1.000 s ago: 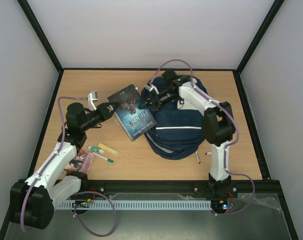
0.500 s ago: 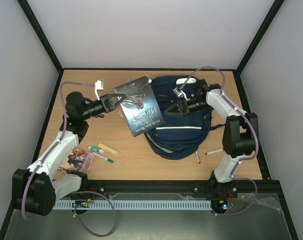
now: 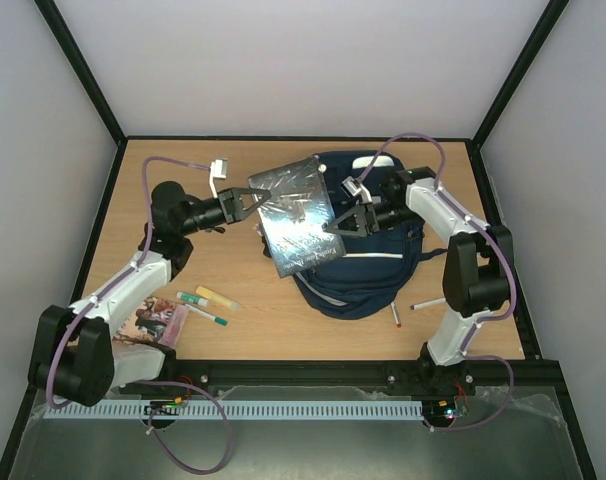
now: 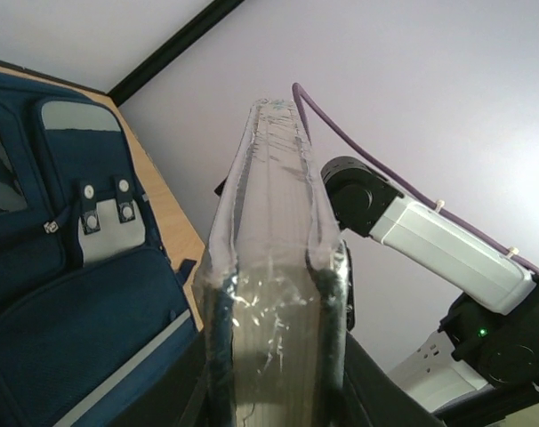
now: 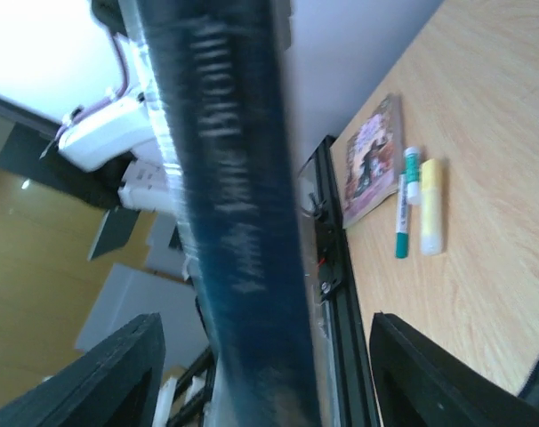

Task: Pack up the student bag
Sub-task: Pick up the book from the center of the board, then place the book in the student bag.

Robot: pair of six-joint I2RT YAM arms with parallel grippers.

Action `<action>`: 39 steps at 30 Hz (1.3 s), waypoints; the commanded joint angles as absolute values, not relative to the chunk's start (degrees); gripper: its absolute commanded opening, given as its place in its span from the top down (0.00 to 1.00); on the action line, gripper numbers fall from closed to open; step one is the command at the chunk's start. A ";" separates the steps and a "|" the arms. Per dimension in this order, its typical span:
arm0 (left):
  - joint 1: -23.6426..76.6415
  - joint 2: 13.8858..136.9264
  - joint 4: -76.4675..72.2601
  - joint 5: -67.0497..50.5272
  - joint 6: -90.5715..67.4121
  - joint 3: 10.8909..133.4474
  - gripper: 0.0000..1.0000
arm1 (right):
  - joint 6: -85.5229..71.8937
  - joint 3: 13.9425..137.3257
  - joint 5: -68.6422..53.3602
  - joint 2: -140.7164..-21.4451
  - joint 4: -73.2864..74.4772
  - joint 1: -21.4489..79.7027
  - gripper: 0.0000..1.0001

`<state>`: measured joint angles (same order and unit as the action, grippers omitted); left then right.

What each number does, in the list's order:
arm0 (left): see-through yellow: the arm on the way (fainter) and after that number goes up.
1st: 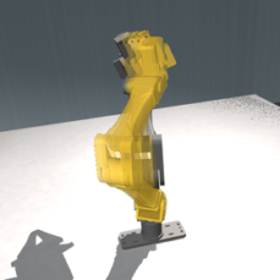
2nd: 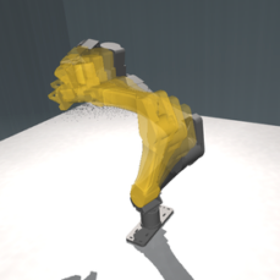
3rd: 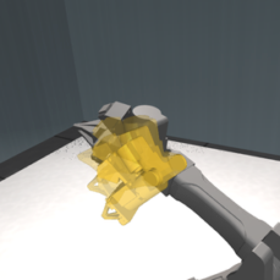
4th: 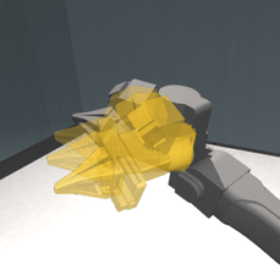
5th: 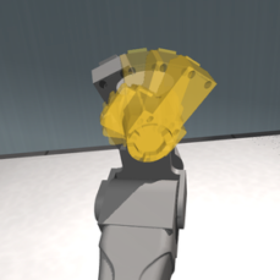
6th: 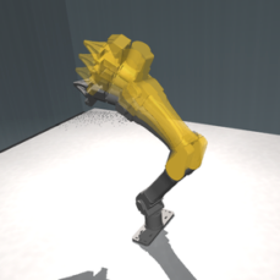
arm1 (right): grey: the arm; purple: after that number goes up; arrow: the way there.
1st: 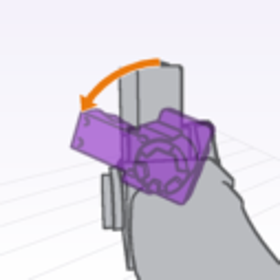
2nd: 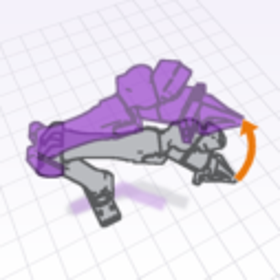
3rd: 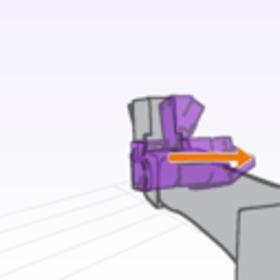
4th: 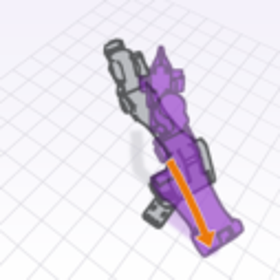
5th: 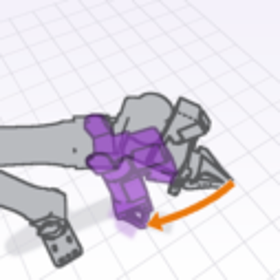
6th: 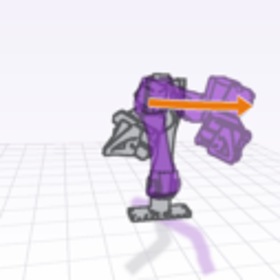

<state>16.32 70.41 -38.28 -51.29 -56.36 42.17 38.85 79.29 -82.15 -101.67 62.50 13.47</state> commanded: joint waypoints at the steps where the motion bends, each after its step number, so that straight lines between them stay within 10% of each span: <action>1: 17.36 71.23 -47.89 -50.58 -58.51 45.04 0.98 | 44.57 80.37 -85.88 -100.38 68.82 15.19 0.47; 7: 17.44 74.42 -49.37 -50.13 -59.40 45.62 0.93 | 40.81 78.07 -86.83 -98.17 65.68 15.13 0.85; 10: 17.42 76.69 -38.25 -46.09 -53.80 48.57 0.37 | 34.02 76.27 -87.53 -96.29 59.69 14.08 0.97; 13: 17.39 78.59 -30.57 -41.70 -47.63 50.54 0.26 | 27.79 76.38 -86.72 -94.81 55.27 9.96 0.99; 28: 38.15 82.19 5.09 -18.90 -10.51 64.92 0.25 | 22.07 67.71 -72.31 -82.29 50.51 -17.43 0.99; 39: 58.01 91.65 12.09 -10.18 4.78 66.94 0.35 | 5.98 50.01 -43.99 -56.73 29.42 -18.94 0.99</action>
<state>55.24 88.42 7.55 -12.80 -2.46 65.54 10.72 51.03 -50.35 -62.98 39.72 -18.98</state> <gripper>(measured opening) 0.663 0.192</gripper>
